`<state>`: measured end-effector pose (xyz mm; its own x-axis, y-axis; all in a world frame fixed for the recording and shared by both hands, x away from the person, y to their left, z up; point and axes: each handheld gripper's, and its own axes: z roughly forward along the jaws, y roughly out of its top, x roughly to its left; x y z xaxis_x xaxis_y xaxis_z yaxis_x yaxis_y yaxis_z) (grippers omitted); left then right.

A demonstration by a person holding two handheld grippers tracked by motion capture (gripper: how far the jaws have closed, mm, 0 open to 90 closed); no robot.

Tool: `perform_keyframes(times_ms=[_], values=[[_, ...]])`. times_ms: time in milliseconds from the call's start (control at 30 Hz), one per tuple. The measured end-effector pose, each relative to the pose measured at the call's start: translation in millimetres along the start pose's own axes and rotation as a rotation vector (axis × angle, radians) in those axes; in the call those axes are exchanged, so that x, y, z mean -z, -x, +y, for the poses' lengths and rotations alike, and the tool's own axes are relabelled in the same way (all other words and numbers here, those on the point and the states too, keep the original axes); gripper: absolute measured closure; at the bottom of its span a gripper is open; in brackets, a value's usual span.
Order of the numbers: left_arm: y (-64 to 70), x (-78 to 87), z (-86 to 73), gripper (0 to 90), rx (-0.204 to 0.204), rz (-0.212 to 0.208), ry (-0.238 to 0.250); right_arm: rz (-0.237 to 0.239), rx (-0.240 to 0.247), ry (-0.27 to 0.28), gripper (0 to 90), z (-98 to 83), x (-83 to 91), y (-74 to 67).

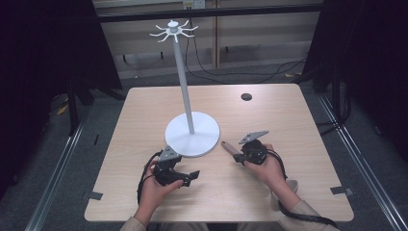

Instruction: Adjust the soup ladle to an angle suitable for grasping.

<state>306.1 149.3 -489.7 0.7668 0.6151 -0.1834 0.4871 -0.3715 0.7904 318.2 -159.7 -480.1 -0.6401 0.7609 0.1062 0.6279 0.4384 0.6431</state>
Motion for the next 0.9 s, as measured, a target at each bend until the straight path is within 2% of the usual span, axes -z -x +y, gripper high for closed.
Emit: perform_keyframes(times_ms=[233,733,900], values=[[-0.7,0.6,-0.1,4.9,-0.004,0.004,0.000,-0.006,-0.005,-0.035,90.0,-5.5,-12.3,-1.4],[-0.5,1.4,-0.4,4.9,-0.003,0.004,0.001,-0.040,-0.042,-0.034,90.0,-3.1,-11.6,6.4],[-0.3,1.6,-0.3,4.9,-0.002,0.008,0.002,-0.056,-0.077,-0.018,90.0,-3.4,-11.1,12.6]])
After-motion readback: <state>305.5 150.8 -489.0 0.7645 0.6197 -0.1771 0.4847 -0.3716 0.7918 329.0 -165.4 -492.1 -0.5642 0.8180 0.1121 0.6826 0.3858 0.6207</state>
